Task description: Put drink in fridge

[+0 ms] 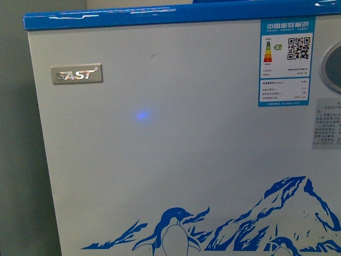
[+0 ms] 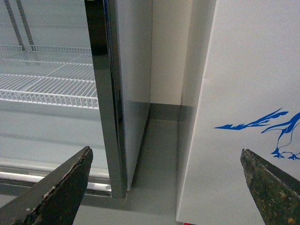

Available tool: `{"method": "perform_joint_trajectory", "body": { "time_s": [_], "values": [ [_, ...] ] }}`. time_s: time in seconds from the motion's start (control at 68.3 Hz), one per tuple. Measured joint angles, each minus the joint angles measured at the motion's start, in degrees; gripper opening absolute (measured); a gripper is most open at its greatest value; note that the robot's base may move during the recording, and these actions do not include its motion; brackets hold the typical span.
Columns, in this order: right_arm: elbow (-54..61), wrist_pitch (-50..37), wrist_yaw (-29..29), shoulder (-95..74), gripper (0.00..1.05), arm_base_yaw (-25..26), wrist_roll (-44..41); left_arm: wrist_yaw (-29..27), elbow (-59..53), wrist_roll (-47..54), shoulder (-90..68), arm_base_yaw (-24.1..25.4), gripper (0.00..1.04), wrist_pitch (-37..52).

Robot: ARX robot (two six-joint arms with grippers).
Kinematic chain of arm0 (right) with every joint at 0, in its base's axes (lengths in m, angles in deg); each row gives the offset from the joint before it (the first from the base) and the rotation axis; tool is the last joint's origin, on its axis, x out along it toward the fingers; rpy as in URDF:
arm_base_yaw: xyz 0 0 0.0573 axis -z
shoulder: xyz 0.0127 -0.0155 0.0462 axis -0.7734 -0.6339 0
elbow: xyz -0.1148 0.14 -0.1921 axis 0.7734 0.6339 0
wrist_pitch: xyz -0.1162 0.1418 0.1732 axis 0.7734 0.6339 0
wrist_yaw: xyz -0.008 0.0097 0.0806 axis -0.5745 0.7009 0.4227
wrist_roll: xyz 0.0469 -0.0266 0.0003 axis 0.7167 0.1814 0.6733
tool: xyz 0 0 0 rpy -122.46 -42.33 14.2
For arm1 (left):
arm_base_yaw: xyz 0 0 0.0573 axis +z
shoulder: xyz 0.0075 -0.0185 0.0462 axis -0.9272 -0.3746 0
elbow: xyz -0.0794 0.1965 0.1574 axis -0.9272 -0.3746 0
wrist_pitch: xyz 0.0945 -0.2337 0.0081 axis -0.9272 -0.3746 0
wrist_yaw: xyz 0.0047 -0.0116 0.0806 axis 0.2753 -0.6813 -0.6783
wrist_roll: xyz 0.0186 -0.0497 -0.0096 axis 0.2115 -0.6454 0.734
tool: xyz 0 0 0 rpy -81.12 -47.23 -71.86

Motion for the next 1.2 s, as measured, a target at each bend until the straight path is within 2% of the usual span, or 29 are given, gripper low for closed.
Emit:
{"method": "perform_joint_trajectory", "body": {
  "time_s": [1.2],
  "values": [
    [0.2, 0.0, 0.0, 0.0, 0.43, 0.0, 0.15, -0.02, 0.0, 0.04, 0.0, 0.0, 0.97, 0.0]
  ]
}}
